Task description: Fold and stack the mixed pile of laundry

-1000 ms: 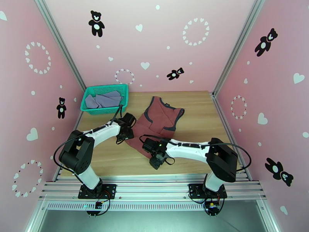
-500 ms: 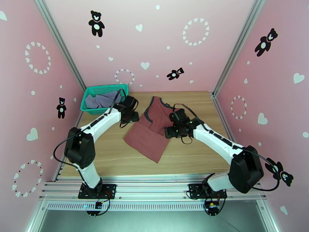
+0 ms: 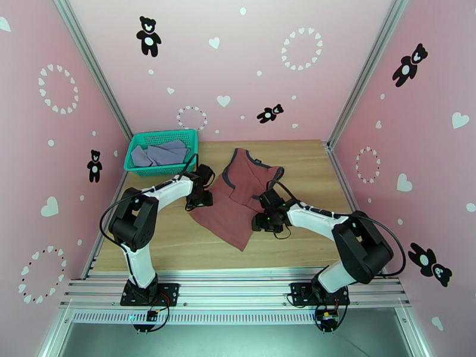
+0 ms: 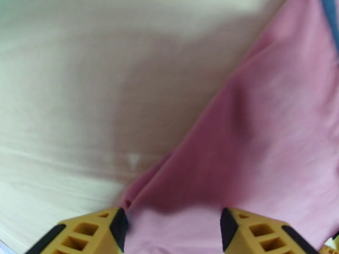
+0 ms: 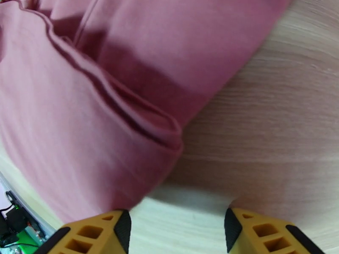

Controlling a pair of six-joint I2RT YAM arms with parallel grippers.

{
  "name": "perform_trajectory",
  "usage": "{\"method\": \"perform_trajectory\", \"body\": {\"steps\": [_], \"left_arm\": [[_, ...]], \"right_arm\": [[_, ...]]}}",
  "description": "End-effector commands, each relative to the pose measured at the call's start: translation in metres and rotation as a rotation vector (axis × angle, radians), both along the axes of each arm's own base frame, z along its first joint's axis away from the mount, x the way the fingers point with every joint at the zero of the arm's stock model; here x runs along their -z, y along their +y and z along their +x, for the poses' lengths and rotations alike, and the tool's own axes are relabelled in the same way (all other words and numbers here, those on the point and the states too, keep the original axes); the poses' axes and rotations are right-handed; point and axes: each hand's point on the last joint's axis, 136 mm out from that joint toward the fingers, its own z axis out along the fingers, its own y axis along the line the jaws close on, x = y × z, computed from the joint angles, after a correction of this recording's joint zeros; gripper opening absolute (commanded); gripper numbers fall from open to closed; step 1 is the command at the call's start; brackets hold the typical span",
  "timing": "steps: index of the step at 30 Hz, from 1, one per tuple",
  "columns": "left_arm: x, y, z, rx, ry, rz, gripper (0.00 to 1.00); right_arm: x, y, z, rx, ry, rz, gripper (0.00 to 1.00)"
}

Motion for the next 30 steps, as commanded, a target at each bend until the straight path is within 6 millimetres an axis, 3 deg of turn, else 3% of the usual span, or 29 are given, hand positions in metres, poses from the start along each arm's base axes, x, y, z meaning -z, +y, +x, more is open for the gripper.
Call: {"method": "perform_trajectory", "body": {"steps": [1,10,16,19,24,26,30], "left_arm": [[-0.003,0.007,0.013,-0.001,-0.057,0.016,0.64],[0.029,0.001,0.011,0.017,-0.003,-0.02,0.62],[0.035,0.001,0.002,0.014,0.017,-0.039,0.59],[0.037,0.001,0.0,0.01,0.024,-0.042,0.59],[0.038,-0.005,0.002,0.005,0.03,-0.068,0.57],[0.04,-0.007,0.002,0.006,0.034,-0.073,0.57],[0.041,-0.01,-0.002,0.01,0.045,-0.085,0.55]], "right_arm": [[-0.005,0.016,0.014,0.021,-0.043,0.031,0.61],[-0.011,0.015,0.024,0.057,-0.05,-0.002,0.55],[-0.022,0.008,0.021,0.068,-0.043,-0.045,0.51],[-0.044,-0.006,0.014,0.066,-0.072,-0.084,0.54],[-0.072,-0.018,0.005,0.066,-0.121,-0.087,0.67],[-0.072,-0.014,0.008,0.066,-0.128,-0.068,0.7],[-0.055,0.0,0.022,0.079,-0.108,-0.048,0.69]]}}
